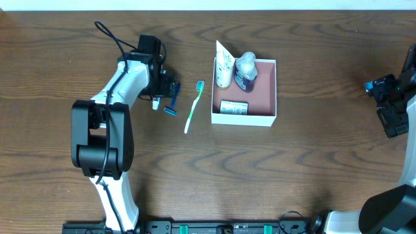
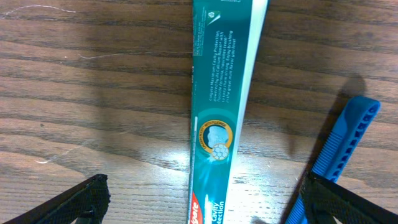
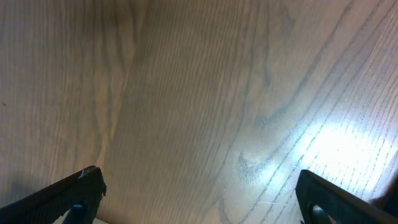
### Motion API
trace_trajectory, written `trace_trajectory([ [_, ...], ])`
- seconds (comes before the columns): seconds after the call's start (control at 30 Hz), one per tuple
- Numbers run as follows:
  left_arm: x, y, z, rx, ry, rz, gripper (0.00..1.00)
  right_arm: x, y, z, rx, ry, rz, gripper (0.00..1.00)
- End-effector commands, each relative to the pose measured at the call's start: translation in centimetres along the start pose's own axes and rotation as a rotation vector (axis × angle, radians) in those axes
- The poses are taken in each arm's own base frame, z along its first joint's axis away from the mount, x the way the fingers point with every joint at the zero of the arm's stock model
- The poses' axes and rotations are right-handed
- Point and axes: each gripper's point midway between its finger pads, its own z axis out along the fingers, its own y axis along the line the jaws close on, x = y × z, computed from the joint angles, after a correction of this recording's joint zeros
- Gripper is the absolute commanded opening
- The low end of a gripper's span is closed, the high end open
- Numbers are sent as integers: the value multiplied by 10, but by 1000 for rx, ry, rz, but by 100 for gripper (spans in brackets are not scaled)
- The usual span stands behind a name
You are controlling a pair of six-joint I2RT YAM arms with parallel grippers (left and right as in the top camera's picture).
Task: Pack container
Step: 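Lower the left gripper onto the toothpaste tube and close on it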
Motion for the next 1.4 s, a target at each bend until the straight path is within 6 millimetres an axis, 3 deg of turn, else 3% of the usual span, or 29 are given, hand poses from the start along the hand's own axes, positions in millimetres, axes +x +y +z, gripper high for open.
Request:
trace_trajectory([
  [0.0, -1, 2, 4, 5, 5, -15, 98, -3, -4, 2, 16, -5, 21, 99],
  [1.37, 4, 2, 10, 5, 7, -15, 98, -3, -4, 2, 16, -5, 21, 99],
])
